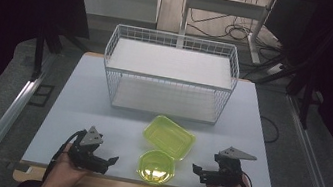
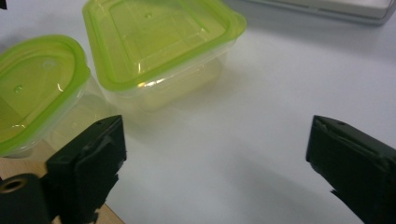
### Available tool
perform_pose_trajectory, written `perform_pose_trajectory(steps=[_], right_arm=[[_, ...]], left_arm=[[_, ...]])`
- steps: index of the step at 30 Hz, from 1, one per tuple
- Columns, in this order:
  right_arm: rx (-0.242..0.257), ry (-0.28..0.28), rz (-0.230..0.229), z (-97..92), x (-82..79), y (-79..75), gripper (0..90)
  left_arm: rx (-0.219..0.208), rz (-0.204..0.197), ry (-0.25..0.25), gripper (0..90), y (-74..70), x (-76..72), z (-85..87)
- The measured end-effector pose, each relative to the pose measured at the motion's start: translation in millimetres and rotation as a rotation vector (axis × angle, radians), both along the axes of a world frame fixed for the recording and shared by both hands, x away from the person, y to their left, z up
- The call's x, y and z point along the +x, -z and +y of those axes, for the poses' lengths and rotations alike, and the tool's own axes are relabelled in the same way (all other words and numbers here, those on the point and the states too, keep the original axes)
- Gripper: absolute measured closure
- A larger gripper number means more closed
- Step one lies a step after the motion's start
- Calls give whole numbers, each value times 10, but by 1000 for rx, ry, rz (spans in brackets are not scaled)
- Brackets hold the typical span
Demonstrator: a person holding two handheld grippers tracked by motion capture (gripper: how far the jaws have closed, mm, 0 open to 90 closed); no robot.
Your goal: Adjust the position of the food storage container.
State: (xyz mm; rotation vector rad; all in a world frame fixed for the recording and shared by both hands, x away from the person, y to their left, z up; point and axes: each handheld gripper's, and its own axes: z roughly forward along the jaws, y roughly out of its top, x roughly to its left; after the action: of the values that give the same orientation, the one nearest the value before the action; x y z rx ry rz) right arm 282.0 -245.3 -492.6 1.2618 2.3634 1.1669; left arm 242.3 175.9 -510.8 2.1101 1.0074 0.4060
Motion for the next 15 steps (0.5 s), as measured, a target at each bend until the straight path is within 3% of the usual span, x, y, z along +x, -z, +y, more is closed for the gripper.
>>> perform_pose_trajectory(steps=[4,7,11,15], right_arm=[[-24,1,-11,13,12,21,195],[-28,-12,-13,-3,29,20,283],[-14,-35,2,-22,38,26,346],[-23,-62,3,-6,34,20,390]], left_arm=[[17,-28,9,84,-21,-31,-21],[-8,-29,15,135,-35,-35,-8],[-22,-27,31,170,-44,-39,5],[-58,-28,63,268,-78,-57,10]])
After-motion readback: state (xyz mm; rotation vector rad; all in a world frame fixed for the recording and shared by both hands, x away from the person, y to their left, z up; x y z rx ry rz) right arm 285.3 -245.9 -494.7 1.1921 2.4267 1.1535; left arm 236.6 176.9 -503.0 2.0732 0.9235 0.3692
